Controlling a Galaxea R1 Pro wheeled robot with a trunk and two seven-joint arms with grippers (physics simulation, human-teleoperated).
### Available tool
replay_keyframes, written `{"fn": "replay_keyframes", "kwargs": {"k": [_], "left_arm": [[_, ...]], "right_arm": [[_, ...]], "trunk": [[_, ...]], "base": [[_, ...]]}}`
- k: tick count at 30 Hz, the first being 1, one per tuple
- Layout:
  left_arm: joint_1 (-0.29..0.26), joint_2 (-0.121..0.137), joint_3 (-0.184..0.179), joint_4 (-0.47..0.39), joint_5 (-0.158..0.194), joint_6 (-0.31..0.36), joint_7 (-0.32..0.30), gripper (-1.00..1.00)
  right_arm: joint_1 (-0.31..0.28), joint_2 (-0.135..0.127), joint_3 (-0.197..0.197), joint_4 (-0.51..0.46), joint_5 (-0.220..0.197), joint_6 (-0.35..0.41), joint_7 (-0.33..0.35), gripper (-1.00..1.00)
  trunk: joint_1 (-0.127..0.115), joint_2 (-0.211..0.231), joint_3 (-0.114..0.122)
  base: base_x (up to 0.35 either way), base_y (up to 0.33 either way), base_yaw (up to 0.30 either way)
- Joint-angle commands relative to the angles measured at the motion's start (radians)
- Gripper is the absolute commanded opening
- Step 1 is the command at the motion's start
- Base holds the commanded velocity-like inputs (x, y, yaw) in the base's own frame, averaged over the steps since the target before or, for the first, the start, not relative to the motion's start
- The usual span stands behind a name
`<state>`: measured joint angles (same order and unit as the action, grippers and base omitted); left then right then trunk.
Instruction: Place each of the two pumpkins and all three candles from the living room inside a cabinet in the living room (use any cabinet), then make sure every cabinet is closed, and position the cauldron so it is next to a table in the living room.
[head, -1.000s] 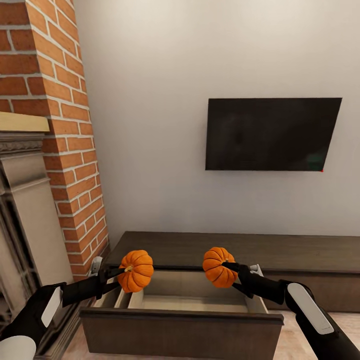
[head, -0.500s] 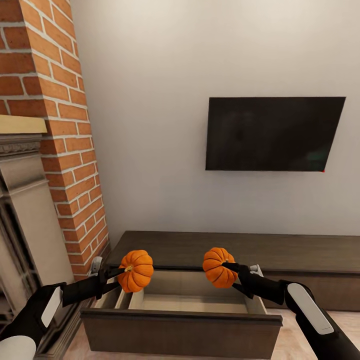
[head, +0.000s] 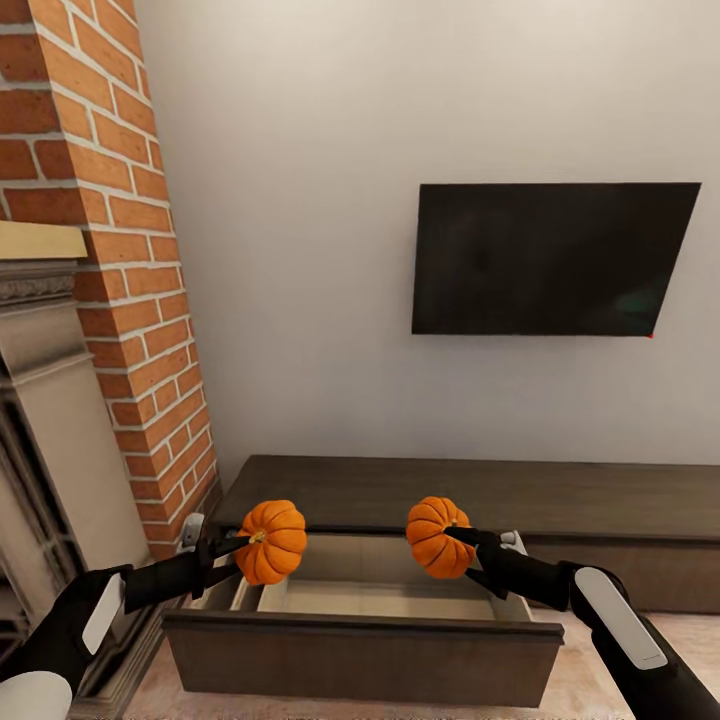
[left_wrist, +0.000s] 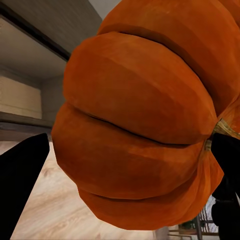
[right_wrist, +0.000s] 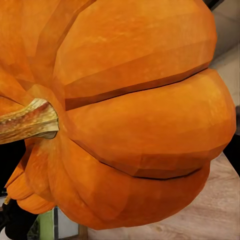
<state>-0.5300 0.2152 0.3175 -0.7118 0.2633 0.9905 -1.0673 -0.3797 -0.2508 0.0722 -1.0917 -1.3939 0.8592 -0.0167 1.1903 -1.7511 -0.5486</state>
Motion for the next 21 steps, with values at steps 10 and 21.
{"fn": "replay_keyframes", "kwargs": {"k": [10, 21], "left_arm": [[-0.001, 0.000, 0.002, 0.000, -0.001, 0.004, -0.003, -1.00], [-0.001, -0.052, -0.012, -0.045, -0.008, 0.002, 0.194, -1.00]], "right_arm": [[-0.001, 0.002, 0.001, -0.001, -0.002, -0.004, -0.011, -1.00], [-0.001, 0.007, 0.007, -0.013, 0.001, -0.008, -0.302, -1.00]], "trunk": [[0.000, -0.001, -0.014], [0.000, -0.001, -0.014]], "base": [[0.067, -0.033, 0.000], [0.006, -0.003, 0.000]]}}
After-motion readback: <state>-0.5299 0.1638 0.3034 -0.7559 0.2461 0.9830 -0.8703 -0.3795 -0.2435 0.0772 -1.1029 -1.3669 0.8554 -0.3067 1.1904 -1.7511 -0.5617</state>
